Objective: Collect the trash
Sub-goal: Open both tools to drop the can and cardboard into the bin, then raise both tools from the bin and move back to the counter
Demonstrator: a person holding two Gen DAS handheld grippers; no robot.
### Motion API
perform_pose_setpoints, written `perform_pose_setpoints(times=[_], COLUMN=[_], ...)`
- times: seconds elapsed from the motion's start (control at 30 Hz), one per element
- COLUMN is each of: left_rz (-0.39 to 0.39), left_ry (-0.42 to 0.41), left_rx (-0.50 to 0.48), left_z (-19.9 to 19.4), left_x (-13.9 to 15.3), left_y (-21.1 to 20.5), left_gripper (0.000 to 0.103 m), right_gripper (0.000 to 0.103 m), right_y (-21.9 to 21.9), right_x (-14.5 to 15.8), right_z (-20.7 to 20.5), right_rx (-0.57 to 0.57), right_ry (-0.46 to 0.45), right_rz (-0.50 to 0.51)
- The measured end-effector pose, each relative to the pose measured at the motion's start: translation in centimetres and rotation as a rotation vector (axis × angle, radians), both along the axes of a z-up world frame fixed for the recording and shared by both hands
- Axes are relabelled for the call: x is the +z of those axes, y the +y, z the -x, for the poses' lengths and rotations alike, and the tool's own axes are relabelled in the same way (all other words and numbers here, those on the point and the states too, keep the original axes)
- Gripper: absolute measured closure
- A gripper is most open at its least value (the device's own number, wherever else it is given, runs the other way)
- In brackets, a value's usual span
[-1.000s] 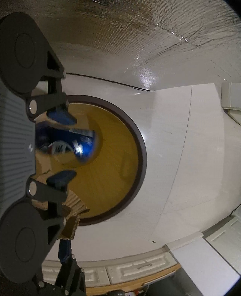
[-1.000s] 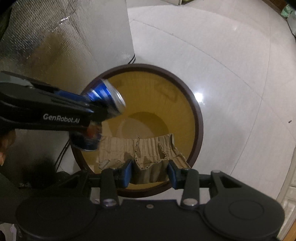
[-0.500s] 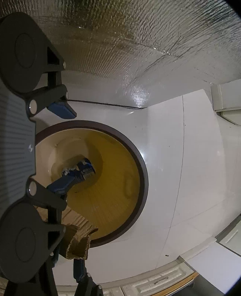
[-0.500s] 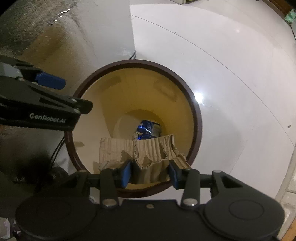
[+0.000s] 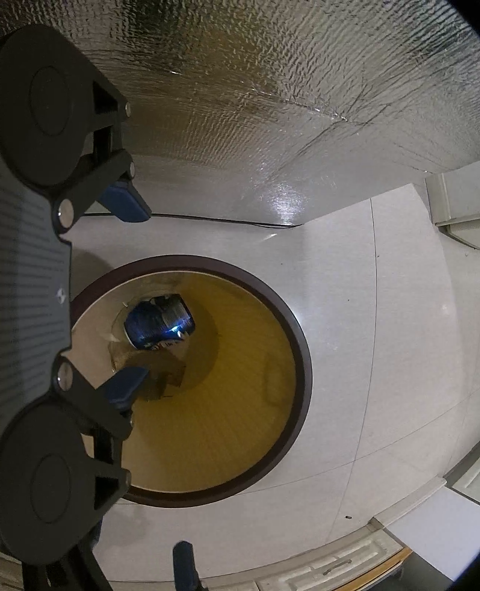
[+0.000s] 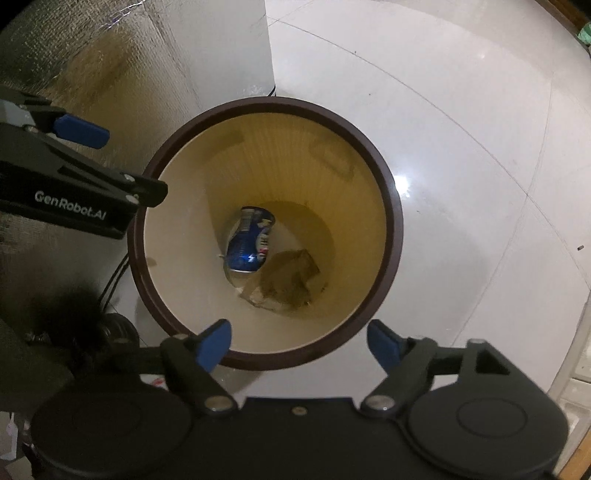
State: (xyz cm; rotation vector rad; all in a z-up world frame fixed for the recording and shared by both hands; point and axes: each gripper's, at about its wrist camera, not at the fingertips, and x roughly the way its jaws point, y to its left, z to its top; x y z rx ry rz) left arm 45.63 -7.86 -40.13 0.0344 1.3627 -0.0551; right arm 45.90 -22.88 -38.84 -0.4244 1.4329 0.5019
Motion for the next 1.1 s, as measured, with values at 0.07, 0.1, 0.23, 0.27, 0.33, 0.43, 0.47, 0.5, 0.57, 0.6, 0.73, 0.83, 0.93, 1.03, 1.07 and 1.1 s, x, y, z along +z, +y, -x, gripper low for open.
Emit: perform_pose_setpoints(times=[0.07,0.1,0.23,0.27,0.33,0.43,0.47,0.5,0.57,0.6,0.73,0.83,0.93,1.03,1.07,1.1], left_rz=[-0.002,-0.003,0.006,0.003,-0.003,0.001,0.002,0.003,0.007,0.009,0.012,0.004,-0.009,-0.015,-0.014,-0.014], left_ry=[-0.001,-0.002,-0.002,0.001,0.005,0.011,0.012,0.012,0.014,0.015,-0.002,-0.017,-0.034,-0.056,-0.064,-0.073], left_rx=[-0.005,-0.006,-0.014,-0.018,-0.024,-0.029,-0.030,-0.034,-0.045,-0.048,-0.065,-0.080,-0.095,-0.099,-0.098,-0.096], left_z=[0.3,0.4,1.0,1.2,1.5,2.1,2.3,2.5,2.8,2.9,3.5,4.0,4.7,5.4,5.7,6.0], left_x=[0.1,0.2,0.8,0.9,1.3,2.1,2.5,2.7,3.5,3.8,5.7,7.1,8.6,10.0,10.5,11.1], left_y=[-0.1,-0.1,-0.1,-0.1,-0.2,-0.3,-0.3,-0.4,-0.4,-0.4,-0.4,-0.6,-0.7,-0.6,-0.6,-0.6], left_gripper=[0.012,0.009,0.001,0.001,0.000,0.000,0.000,0.000,0.000,0.000,0.000,0.000,0.000,0.000,0.000,0.000], right_gripper=[0.015,0.014,0.003,0.000,0.000,0.000,0.000,0.000,0.000,0.000,0.000,0.000,0.000,0.000,0.000,0.000], right_y=[-0.2,-0.4,-1.2,-1.5,-2.0,-2.5,-2.8,-3.0,-3.4,-3.6,-4.0,-4.1,-4.4,-4.5,-4.5,-4.6], right_x=[0.0,0.2,1.0,1.2,1.4,1.8,2.2,2.5,3.1,3.4,4.9,6.2,7.5,8.8,9.1,9.6], right_z=[0.1,0.2,0.3,0.3,0.3,0.4,0.4,0.4,0.6,0.7,1.2,1.9,2.7,3.4,3.6,3.8], right_rx=[-0.011,-0.016,-0.040,-0.052,-0.081,-0.115,-0.123,-0.135,-0.157,-0.166,-0.181,-0.193,-0.200,-0.199,-0.198,-0.197], right_ry=[-0.001,-0.001,-0.004,-0.004,-0.003,-0.017,-0.026,-0.036,-0.052,-0.060,-0.105,-0.141,-0.168,-0.189,-0.195,-0.202], right_rz=[-0.004,-0.010,-0.044,-0.052,-0.069,-0.072,-0.071,-0.070,-0.076,-0.079,-0.079,-0.087,-0.097,-0.100,-0.101,-0.103])
